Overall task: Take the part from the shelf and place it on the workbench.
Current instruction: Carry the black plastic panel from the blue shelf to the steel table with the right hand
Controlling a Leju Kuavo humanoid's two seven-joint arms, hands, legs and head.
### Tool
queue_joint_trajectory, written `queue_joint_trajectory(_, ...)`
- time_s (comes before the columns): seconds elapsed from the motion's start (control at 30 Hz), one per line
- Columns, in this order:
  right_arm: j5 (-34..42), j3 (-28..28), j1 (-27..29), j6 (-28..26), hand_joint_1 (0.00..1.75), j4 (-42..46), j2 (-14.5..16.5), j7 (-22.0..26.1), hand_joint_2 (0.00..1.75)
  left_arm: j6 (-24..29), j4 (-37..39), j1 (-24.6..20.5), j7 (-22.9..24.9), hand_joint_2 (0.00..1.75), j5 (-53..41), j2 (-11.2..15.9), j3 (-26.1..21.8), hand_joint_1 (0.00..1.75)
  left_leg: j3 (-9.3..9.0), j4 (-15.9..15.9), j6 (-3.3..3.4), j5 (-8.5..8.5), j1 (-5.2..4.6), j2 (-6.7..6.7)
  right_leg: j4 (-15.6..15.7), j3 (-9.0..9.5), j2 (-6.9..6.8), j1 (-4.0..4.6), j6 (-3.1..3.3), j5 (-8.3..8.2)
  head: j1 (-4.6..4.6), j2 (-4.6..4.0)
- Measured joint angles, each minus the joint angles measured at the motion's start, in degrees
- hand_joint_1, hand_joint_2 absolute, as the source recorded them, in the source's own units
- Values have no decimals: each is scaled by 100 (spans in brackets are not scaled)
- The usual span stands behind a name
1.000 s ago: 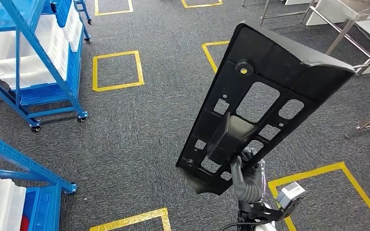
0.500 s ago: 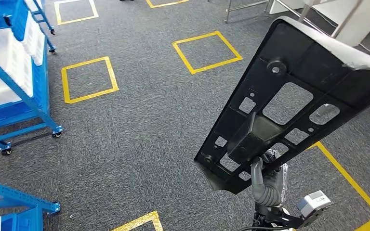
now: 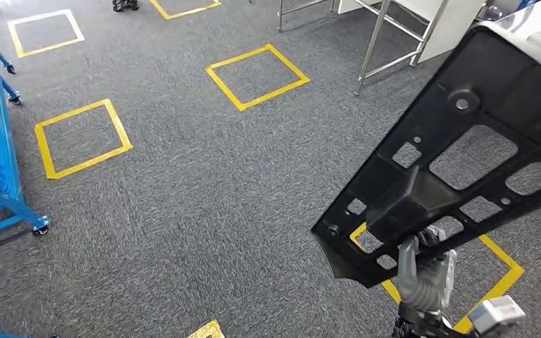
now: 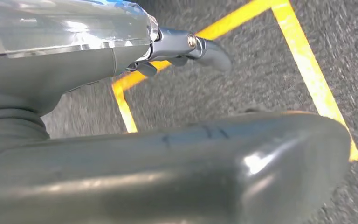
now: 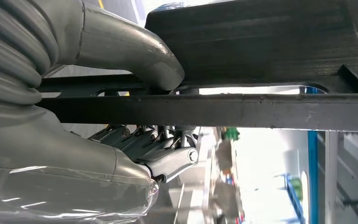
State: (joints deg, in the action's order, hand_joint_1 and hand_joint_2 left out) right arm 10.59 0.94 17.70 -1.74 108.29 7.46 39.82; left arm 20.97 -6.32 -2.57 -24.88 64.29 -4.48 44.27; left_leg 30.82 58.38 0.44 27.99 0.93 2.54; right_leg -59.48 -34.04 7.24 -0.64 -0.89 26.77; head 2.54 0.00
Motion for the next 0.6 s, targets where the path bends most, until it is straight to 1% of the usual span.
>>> queue_joint_trajectory(0.03, -25, 61, 37, 42, 175, 42, 34, 1, 175, 11, -2, -2, 55, 0, -9, 5, 20, 0, -10, -34, 36, -21, 9, -67, -117, -61, -126, 6, -25, 81, -1, 0)
queue_joint_trajectory(0.07, -62, 115, 62, 90, 175, 79, 73, 2, 175, 22, -4, -1, 110, 0, -9, 16, 38, 0, -16, -65, 64, -36, 17, -143, -359, -179, -300, 13, -46, 227, -1, 0)
queue_joint_trajectory(0.1, -107, 158, 82, 130, 175, 106, 124, 4, 175, 22, -4, 1, 144, 0, -9, 37, 55, 0, -19, -74, 77, -37, 9, -217, -703, -350, -492, 21, -67, 411, -1, 0)
queue_joint_trajectory(0.13, -156, 192, 106, 151, 175, 131, 182, 4, 175, 7, -4, 1, 158, 0, -10, 57, 75, 0, -18, -76, 82, -32, 3, -296, -1090, -546, -606, 18, -86, 583, 0, 0)
queue_joint_trajectory(0.17, -204, 224, 141, 163, 175, 153, 238, 3, 175, -22, -4, 0, 162, 0, -9, 81, 95, 0, -20, -75, 83, -23, -2, -375, -1402, -702, -663, 9, -100, 686, 0, 0)
queue_joint_trajectory(0.2, -237, 254, 182, 168, 175, 175, 295, 3, 175, -62, -4, -2, 158, 0, -4, 102, 109, 0, -27, -75, 82, -10, -4, -451, -1533, -770, -686, 0, -107, 683, 0, 0)
queue_joint_trajectory(0.23, -258, 289, 218, 172, 175, 198, 343, 2, 175, -91, -4, -4, 157, 0, 0, 118, 118, 0, -43, -74, 75, 4, -5, -523, -1434, -718, -707, -7, -108, 567, 0, 0)
queue_joint_trajectory(0.27, -270, 324, 241, 176, 175, 223, 385, 1, 175, -110, -6, -6, 159, 0, 2, 128, 127, 0, -67, -74, 65, 22, -5, -590, -1117, -550, -749, -10, -101, 372, 0, 0)
queue_joint_trajectory(0.3, -279, 365, 253, 182, 175, 253, 422, 1, 175, -115, -9, -9, 167, 0, -1, 131, 139, 0, -97, -76, 49, 42, -6, -652, -684, -323, -859, 1, -80, 183, 0, 0)
queue_joint_trajectory(0.33, -294, 408, 257, 190, 175, 281, 454, 0, 175, -99, -12, -12, 179, 0, -8, 131, 153, 0, -125, -75, 24, 65, -16, -709, -303, -119, -974, 33, -44, 48, 0, 0)
queue_joint_trajectory(0.37, -313, 448, 257, 199, 175, 306, 482, 1, 175, -69, -15, -16, 195, 0, -23, 129, 168, 0, -149, -75, -2, 87, -25, -757, -40, 16, -1056, 65, -3, -21, 0, 0)
queue_joint_trajectory(0.4, -334, 488, 258, 206, 175, 323, 504, 1, 175, -28, -19, -22, 209, 0, -40, 122, 185, 0, -169, -78, -31, 104, -33, -809, 78, 70, -1098, 97, 37, -24, 0, 0)
queue_joint_trajectory(0.43, -358, 524, 262, 210, 175, 334, 523, 1, 175, 19, -23, -30, 211, 0, -59, 111, 202, 0, -188, -87, -58, 115, -40, -862, 84, 64, -1055, 121, 73, -15, 0, 0)
queue_joint_trajectory(0.47, -388, 567, 271, 224, 175, 348, 545, 1, 175, 64, -30, -39, 186, 0, -73, 100, 225, 0, -213, -101, -88, 126, -46, -920, 99, 64, -985, 117, 105, -21, 0, 0)
queue_joint_trajectory(0.5, -420, 607, 278, 247, 175, 360, 568, 2, 175, 80, -39, -49, 148, 0, -72, 102, 243, 0, -229, -85, -114, 159, -42, -908, 129, 79, -924, 103, 139, -35, 0, 0)
queue_joint_trajectory(0.53, -450, 638, 269, 275, 175, 368, 591, 3, 175, 68, -46, -53, 107, 0, -68, 111, 256, 0, -204, 15, -132, 240, -38, -816, 162, 96, -866, 83, 181, -52, 1, 0)
queue_joint_trajectory(0.57, -479, 660, 246, 304, 175, 371, 614, 4, 175, 26, -52, -54, 76, 0, -59, 128, 264, 0, -113, 242, -147, 383, -33, -670, 193, 116, -806, 60, 218, -69, 1, 0)
queue_joint_trajectory(0.6, -502, 667, 218, 321, 175, 366, 630, 5, 175, -36, -54, -53, 71, 0, -52, 149, 264, 0, 48, 593, -153, 570, -18, -493, 207, 125, -746, 46, 246, -76, 1, 0)
